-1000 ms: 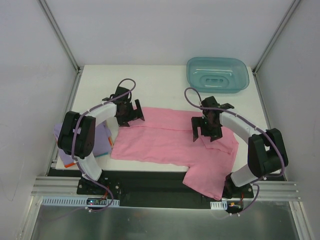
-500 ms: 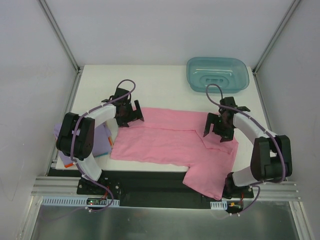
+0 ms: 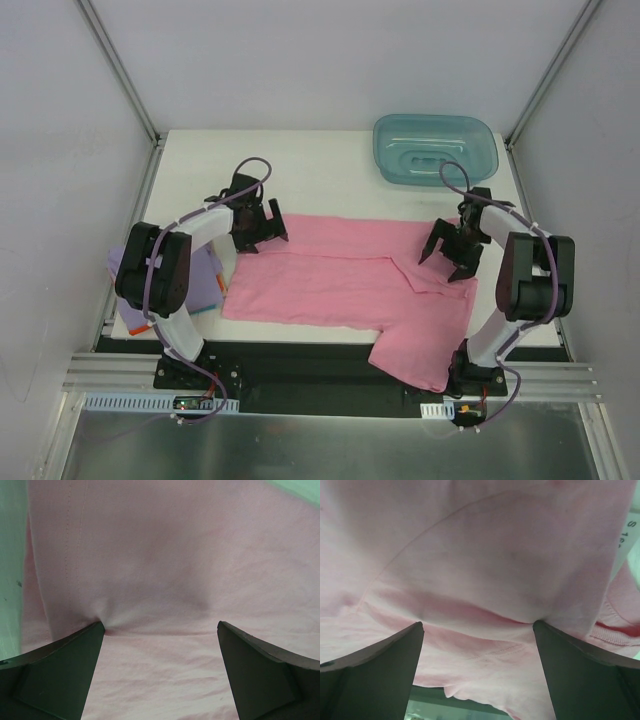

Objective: Fold and stack the t-shirts
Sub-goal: Fold the flattened tshirt in 1/3 of the way

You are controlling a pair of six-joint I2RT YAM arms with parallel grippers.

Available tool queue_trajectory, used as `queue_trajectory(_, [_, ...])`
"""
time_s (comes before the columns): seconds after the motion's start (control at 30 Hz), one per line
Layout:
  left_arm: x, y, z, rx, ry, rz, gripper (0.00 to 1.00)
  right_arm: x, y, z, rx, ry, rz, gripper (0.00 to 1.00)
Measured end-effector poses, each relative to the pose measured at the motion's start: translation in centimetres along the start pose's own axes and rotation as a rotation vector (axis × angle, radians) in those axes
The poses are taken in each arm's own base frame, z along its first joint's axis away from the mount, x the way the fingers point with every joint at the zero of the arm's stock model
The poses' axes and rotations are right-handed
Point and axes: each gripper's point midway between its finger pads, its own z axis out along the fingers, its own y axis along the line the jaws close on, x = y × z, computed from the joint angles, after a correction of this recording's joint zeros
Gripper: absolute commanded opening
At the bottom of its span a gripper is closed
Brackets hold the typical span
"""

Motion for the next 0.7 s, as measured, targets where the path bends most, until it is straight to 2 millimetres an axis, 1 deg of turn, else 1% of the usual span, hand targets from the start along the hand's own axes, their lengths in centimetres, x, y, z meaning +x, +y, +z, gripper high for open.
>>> queue_trajectory(0.13, [-1.0,-0.3,0.4,-0.003,0.000,-0.007,0.99,-1.5,0.2,0.0,-0.012,0.056,0.048,0.97])
queue_trajectory(0.2, [-1.6,-0.4,0.6,-0.003,-0.004,-0.014,0.99,-2.5,0.4,0.0,-0.013,0.074,0.057,0.97])
queue_trajectory(0.3, [-2.4,-0.8,0.9,0.003,-0.005,-0.020,0.99,-4.8,1.1,0.1,-0.023,0.063,0.054,0.97])
queue_trajectory(0.33, [-2.7,-1.0,1.0,0.006,-0.004,-0.020,0.99,-5.9,1.4,0.1,-0.027,0.052,0.045,0.97])
queue_trajectory(0.4, [-3.2,-1.2,1.2,0.012,-0.005,-0.023,0.99,-7.6,1.8,0.2,-0.032,0.033,0.034,0.97])
queue_trajectory(0.5, [-3.9,-1.6,1.5,0.020,-0.007,-0.026,0.99,-9.6,2.3,0.3,-0.035,0.010,0.022,0.97])
queue_trajectory(0.57, [-4.2,-1.9,1.6,0.024,-0.008,-0.026,0.99,-10.6,2.5,0.2,-0.037,-0.003,0.016,0.97])
queue_trajectory(0.7, [-4.7,-2.0,1.7,0.020,-0.008,-0.029,0.99,-11.7,2.5,0.1,-0.036,-0.024,0.002,0.97])
